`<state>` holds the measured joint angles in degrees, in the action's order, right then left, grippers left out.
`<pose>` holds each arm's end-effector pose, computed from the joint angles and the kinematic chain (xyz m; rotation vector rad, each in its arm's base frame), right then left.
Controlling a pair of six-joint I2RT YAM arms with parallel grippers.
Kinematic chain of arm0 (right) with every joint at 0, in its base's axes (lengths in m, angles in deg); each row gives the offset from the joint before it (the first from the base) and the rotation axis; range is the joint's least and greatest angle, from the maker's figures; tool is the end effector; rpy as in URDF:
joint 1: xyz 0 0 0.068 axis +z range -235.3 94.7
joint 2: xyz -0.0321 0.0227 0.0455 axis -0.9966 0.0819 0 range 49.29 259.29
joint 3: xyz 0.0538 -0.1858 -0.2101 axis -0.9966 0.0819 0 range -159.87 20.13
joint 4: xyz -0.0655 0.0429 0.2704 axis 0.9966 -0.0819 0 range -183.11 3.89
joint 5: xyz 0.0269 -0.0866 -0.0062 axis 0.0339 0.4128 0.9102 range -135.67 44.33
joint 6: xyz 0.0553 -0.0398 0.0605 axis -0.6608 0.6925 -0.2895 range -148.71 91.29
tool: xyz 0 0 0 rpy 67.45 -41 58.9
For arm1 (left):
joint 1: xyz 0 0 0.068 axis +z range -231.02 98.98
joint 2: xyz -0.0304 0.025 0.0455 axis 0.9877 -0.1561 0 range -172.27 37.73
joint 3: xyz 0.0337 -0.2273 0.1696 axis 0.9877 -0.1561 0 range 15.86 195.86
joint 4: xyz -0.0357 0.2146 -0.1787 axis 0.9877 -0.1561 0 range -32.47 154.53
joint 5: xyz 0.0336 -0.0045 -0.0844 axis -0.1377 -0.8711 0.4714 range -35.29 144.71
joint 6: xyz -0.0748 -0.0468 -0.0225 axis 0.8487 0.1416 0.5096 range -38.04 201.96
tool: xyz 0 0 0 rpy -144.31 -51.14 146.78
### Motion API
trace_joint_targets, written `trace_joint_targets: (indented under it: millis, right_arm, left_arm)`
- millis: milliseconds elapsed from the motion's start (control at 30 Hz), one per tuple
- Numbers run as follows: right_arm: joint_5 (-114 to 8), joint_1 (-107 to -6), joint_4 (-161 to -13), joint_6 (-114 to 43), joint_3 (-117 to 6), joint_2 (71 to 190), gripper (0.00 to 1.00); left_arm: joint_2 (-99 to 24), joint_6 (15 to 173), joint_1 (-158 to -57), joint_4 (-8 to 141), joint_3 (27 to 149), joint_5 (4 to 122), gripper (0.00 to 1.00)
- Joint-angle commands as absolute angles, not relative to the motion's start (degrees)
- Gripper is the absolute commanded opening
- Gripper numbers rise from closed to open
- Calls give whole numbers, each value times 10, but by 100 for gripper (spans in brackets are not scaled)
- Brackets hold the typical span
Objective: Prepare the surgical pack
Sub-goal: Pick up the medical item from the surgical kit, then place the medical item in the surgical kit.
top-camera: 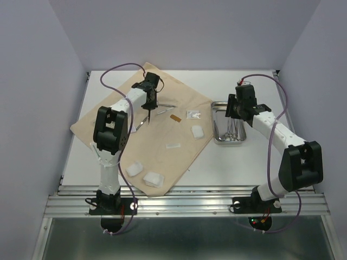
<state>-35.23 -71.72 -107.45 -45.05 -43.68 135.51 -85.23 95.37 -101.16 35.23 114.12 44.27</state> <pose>0.3750 0.0753 0.2374 0.1463 2.3146 0.0510 0.5013 -0.1681 0.1645 0.0724 2.4900 -0.0158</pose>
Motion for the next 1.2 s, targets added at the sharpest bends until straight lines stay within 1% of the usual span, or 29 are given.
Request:
trace_joint_targets:
  millis: [0, 100, 233, 400, 667, 767, 800, 833, 900, 933, 967, 1067, 1167]
  right_arm:
    - [-358, -713, -1079, -455, -459, 1320, 49]
    - [-363, -713, -1083, -458, -455, 1309, 49]
    - [-366, -708, -1084, -465, -450, 1296, 49]
    - [-376, -708, -1095, -469, -447, 1283, 49]
    - [-365, -708, -1105, -468, -425, 1243, 49]
    - [-364, -708, -1106, -470, -416, 1233, 49]
    - [-364, -708, -1106, -470, -414, 1230, 49]
    - [-366, -708, -1104, -472, -410, 1229, 49]
    - [-371, -708, -1105, -473, -410, 1229, 49]
    - [-375, -708, -1105, -473, -409, 1228, 49]
    - [-382, -708, -1105, -473, -409, 1227, 49]
    - [-391, -708, -1105, -470, -409, 1229, 49]
    - [-391, -703, -1105, -470, -408, 1229, 49]
  left_arm:
    - [-778, 904, -1013, 390, 1132, 439, 6]
    - [-762, 883, -1019, 395, 1121, 444, 6]
    - [-710, 837, -1041, 412, 1083, 476, 6]
    - [-662, 780, -1101, 413, 1037, 475, 8]
    - [-639, 757, -1196, 424, 944, 526, 14]
    - [-640, 759, -1233, 438, 911, 520, 15]
    - [-644, 761, -1240, 443, 906, 509, 17]
    - [-648, 762, -1244, 445, 904, 503, 22]
    - [-662, 771, -1258, 440, 906, 470, 58]
    - [-665, 774, -1259, 437, 907, 458, 71]
    - [-666, 780, -1261, 431, 913, 438, 81]
    - [-653, 789, -1262, 428, 913, 419, 82]
    - [-629, 801, -1261, 419, 899, 424, 80]
